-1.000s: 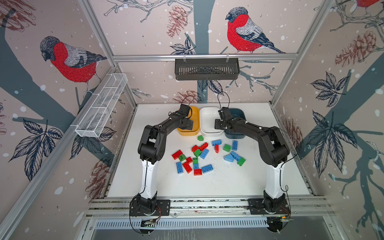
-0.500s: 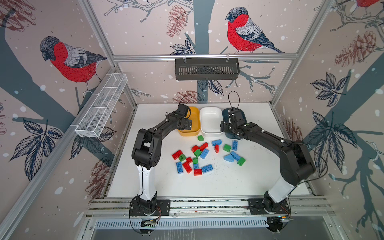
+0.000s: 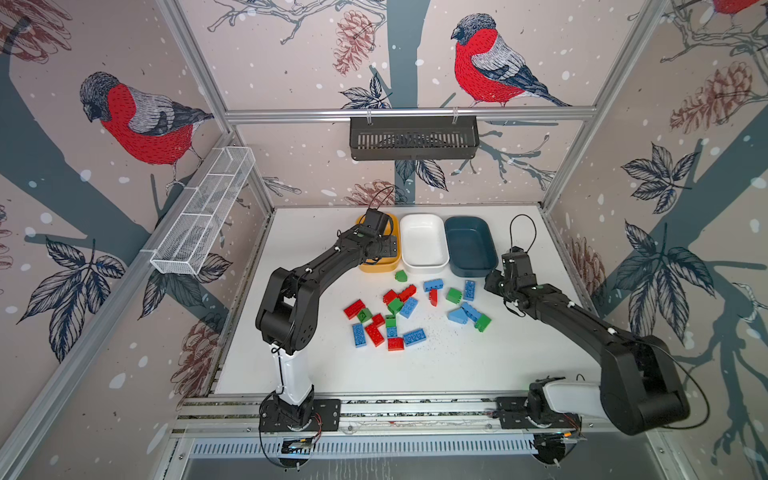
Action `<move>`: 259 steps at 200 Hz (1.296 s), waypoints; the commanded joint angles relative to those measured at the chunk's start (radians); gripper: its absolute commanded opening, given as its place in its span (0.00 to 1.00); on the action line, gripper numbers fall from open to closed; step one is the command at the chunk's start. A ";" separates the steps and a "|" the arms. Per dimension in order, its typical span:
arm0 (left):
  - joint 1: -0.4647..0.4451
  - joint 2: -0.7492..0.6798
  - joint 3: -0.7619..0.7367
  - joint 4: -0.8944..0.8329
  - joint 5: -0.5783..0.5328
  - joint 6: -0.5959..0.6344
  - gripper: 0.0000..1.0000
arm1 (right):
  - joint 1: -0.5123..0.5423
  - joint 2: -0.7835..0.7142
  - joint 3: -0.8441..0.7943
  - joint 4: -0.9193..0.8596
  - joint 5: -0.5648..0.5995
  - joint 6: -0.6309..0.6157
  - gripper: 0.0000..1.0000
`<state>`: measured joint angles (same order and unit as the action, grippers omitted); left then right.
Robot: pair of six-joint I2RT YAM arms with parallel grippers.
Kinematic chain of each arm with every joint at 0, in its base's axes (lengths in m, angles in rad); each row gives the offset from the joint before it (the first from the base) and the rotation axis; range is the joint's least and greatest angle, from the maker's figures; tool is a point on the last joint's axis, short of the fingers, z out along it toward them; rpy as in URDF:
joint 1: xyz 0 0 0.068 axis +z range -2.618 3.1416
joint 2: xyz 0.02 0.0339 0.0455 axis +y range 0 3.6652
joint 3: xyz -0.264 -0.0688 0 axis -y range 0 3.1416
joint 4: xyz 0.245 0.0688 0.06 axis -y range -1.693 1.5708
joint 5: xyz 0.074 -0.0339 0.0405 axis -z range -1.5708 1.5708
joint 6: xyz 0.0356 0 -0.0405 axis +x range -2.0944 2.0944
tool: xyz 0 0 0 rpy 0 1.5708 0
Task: Sort the legos into containers by color
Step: 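Lower the right gripper onto a blue brick and close on it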
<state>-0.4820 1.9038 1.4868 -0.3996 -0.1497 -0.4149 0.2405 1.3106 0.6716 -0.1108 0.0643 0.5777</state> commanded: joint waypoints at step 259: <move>-0.099 0.356 0.426 -0.201 0.123 0.022 0.98 | 0.019 0.098 -0.045 0.193 -0.182 -0.082 0.62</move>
<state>-0.5819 2.2284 1.8683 -0.6315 -0.1699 -0.4175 0.2367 1.4078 0.6296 0.1036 -0.0372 0.5461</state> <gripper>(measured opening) 0.976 0.564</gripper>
